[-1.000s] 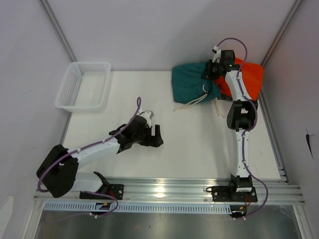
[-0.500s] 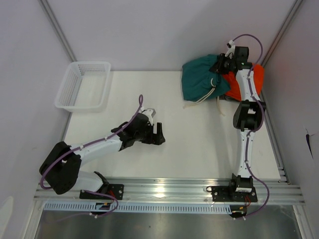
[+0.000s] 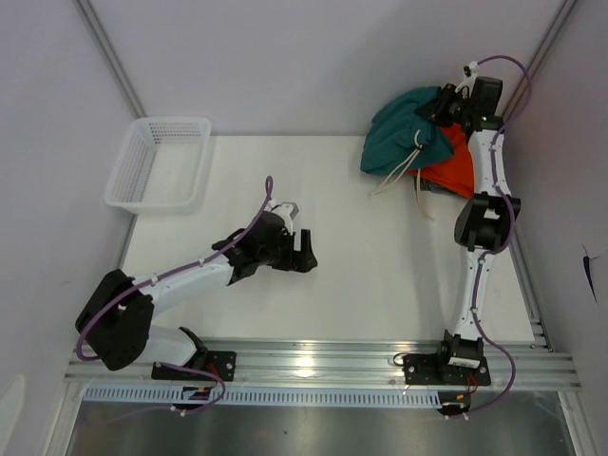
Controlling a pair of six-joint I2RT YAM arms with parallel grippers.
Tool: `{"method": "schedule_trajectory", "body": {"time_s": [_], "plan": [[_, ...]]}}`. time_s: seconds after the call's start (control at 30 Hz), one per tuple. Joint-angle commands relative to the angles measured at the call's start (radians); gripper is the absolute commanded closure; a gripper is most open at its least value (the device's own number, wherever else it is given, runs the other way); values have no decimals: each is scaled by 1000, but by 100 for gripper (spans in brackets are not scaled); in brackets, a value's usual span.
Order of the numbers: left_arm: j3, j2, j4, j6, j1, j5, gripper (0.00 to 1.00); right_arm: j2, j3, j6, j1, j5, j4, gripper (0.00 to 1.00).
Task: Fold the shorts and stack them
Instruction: Neatly place the folded shorts to the corner
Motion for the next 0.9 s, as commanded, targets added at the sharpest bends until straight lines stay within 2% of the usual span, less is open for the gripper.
{"method": "schedule_trajectory", "body": {"time_s": [0.0,0.23,0.6,0.77,0.87], "plan": [[35,-3,-4,11,-12,8,10,-97,67,120,-42,-71,161,100],[43,3,-4,14,-15,9,10,-103,67,140,-93,-111,158,100],[75,33,-14,17,-26,14,10,-74,64,361,-232,-232,235,100],[84,40,-14,20,-29,12,10,-85,44,332,-274,-238,142,100],[86,46,-12,19,-29,18,10,-120,-23,294,-297,-237,111,100]]}}
